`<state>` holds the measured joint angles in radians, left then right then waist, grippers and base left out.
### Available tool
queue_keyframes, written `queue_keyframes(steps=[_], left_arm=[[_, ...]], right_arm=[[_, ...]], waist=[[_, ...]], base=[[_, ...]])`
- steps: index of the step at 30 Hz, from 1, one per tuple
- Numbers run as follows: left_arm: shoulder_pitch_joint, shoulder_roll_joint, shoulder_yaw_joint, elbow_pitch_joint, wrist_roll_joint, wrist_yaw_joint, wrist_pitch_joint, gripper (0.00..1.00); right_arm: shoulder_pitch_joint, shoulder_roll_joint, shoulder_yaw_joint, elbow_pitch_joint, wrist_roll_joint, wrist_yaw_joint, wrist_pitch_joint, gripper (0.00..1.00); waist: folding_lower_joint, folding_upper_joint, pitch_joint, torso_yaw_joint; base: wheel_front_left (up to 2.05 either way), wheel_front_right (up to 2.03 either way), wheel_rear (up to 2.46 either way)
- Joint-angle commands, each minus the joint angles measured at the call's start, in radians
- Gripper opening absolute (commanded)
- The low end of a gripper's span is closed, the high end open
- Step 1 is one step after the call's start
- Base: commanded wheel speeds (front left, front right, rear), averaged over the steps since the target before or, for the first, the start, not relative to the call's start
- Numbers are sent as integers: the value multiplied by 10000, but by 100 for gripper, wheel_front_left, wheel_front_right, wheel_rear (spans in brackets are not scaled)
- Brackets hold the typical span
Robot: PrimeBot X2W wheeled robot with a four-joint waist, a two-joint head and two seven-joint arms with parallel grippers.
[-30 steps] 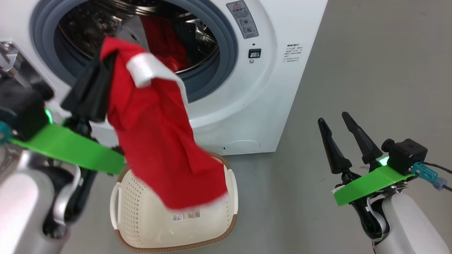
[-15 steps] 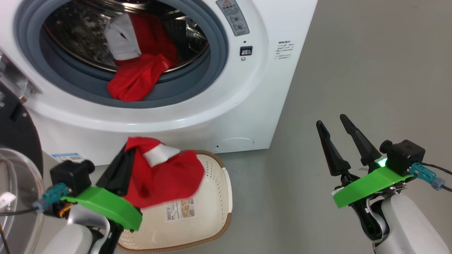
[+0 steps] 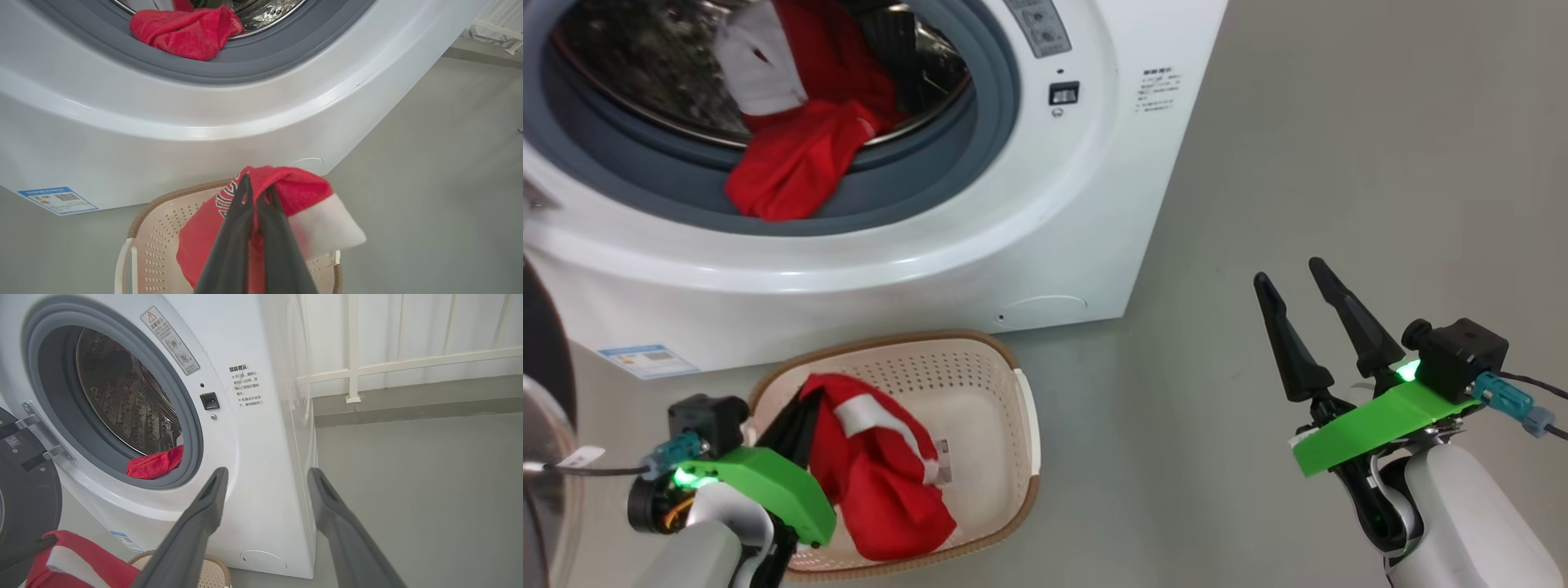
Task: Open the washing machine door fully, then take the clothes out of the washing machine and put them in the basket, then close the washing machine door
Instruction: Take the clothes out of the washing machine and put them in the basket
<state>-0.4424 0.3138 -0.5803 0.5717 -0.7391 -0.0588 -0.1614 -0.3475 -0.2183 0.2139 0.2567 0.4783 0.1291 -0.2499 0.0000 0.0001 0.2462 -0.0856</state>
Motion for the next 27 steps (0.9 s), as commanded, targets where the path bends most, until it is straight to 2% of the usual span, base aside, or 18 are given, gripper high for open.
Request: queue_keyframes(steps=[1, 9, 18, 27], left_arm=[[-536, 132, 245, 441, 8, -178, -193, 0], [-1237, -464, 11, 3013, -188, -564, -456, 0], [-2011, -1034, -226, 4877, -429, -692, -510, 0], [-2648, -1202, -428, 5992, -740, -715, -428, 0]], right_arm=[[-194, 23, 160, -289, -8, 16, -118, 100], [-323, 59, 192, -377, -31, 16, -118, 100], [-503, 97, 300, -498, -20, 16, -118, 100], [-682, 176, 271, -632, -74, 16, -118, 100]], waist=[[0, -1, 206, -182], [0, -1, 617, -575], [0, -1, 1149, -1020], [0, -1, 1870, -1485]], base=[[0, 0, 0], [0, 0, 0], [0, 0, 0], [0, 0, 0]])
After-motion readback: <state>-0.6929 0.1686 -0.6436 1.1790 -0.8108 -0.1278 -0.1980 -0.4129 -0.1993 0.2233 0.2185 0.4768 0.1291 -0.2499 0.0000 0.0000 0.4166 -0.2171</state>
